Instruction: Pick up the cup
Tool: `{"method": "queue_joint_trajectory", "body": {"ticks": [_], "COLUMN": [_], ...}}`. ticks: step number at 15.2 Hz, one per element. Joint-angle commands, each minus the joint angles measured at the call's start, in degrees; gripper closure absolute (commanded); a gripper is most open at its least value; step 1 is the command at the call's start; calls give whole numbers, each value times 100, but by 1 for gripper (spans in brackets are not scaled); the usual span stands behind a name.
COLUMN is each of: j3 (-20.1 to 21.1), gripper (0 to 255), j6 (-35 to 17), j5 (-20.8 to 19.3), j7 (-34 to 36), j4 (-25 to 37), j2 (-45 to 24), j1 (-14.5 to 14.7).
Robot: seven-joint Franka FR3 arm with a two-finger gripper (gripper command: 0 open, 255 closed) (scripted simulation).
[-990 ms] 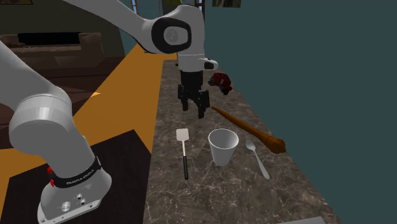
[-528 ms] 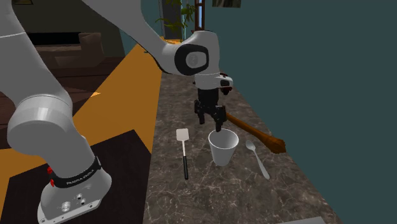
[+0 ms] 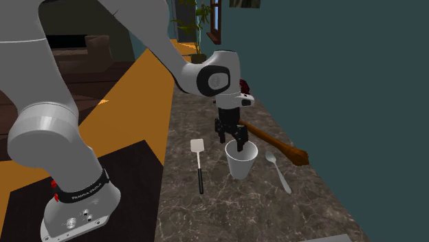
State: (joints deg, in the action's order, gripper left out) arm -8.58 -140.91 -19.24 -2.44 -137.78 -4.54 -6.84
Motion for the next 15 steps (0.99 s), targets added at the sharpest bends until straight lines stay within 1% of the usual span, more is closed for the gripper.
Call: {"method": "queue_joint_trajectory", "body": {"ticks": [1, 2, 3, 12, 15], "j3": [-8, -8, -4, -8, 4], "gripper": [0, 0, 255, 255, 255], "j6": [-129, -129, -125, -129, 98], "j5": [-24, -24, -23, -24, 25], "j7": [32, 32, 39, 32, -38], "j4": [-5, -6, -8, -5, 30], "j2": [-121, -121, -116, -121, 75], "j1": [-7, -7, -2, -7, 0]}}
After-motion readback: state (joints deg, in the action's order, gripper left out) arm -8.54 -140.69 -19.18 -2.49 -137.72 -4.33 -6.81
